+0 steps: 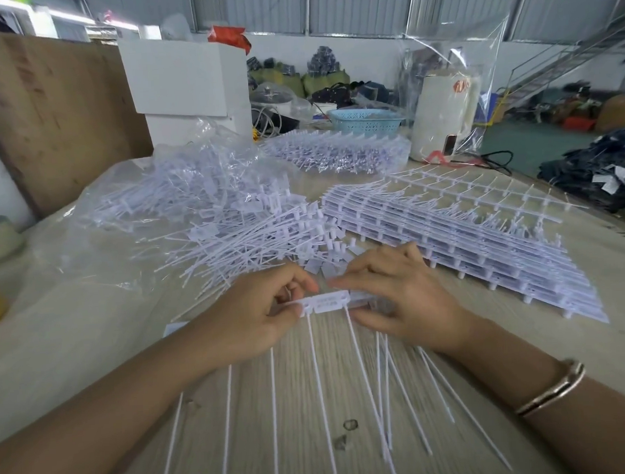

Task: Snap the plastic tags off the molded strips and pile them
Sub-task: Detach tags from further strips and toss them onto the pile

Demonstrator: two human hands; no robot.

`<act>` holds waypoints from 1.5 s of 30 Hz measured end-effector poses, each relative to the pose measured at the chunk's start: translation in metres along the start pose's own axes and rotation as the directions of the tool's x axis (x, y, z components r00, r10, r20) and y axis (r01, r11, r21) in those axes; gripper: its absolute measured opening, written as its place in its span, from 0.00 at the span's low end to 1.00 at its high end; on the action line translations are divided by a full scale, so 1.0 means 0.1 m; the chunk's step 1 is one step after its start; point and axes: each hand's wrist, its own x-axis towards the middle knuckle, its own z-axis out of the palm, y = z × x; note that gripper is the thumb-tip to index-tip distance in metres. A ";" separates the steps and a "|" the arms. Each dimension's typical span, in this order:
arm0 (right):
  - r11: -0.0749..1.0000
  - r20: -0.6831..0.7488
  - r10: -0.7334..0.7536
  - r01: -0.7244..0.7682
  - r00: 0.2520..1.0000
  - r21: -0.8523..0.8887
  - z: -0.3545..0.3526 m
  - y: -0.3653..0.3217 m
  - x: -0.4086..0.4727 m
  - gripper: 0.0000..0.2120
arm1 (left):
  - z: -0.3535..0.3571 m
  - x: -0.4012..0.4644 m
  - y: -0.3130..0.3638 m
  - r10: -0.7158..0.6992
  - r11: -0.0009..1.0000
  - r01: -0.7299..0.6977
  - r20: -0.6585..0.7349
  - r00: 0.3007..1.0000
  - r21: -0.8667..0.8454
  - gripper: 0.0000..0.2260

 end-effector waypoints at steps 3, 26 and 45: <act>0.988 -0.134 -0.123 0.108 0.983 -0.111 0.01 -0.01 0.02 0.10 | 0.00 0.01 -0.01 -0.015 1.000 0.015 0.017 1.000 0.010 0.10; 0.844 0.062 0.272 -0.269 0.960 0.463 -0.06 0.18 -0.04 0.07 | -0.01 0.02 -0.12 0.172 0.956 -0.158 -0.036 0.984 0.247 0.07; 0.971 -0.016 -0.204 0.200 0.979 -0.133 0.03 -0.07 0.06 0.13 | 0.04 0.00 -0.07 0.103 0.989 -0.101 -0.007 0.995 0.107 0.08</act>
